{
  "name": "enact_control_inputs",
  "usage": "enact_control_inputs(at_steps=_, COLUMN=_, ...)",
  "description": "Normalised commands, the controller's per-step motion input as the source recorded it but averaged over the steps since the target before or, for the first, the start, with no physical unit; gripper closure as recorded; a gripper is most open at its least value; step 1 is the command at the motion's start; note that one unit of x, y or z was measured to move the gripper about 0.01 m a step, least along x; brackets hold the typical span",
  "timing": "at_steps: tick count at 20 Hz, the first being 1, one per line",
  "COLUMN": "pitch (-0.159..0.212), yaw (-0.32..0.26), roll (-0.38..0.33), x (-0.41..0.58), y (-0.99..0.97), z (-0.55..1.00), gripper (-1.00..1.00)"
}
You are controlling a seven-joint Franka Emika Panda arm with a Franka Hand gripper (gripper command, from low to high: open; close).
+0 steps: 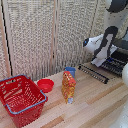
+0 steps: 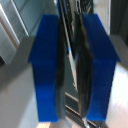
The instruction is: Extend the gripper towards the oven tray handle. Grasp the handle and carefully pull the tray out of the oven. Move the gripper above the red bowl. Grab the red bowl gently. Lift the bowl and place it onto the oven tray.
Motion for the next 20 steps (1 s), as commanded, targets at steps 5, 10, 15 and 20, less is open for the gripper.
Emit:
enact_control_inputs(at_steps=5, pitch=0.0, yaw=-0.003, roll=0.028, x=0.204, y=0.93, z=-0.08, gripper=1.0)
enact_control_inputs(at_steps=10, pitch=0.0, yaw=-0.035, roll=0.017, x=0.136, y=0.9, z=-0.06, gripper=1.0)
enact_control_inputs(at_steps=15, pitch=0.0, yaw=-0.045, roll=0.001, x=0.03, y=0.65, z=-0.03, gripper=1.0)
enact_control_inputs(at_steps=20, pitch=0.0, yaw=-0.034, roll=-0.002, x=0.01, y=0.59, z=-0.04, gripper=1.0)
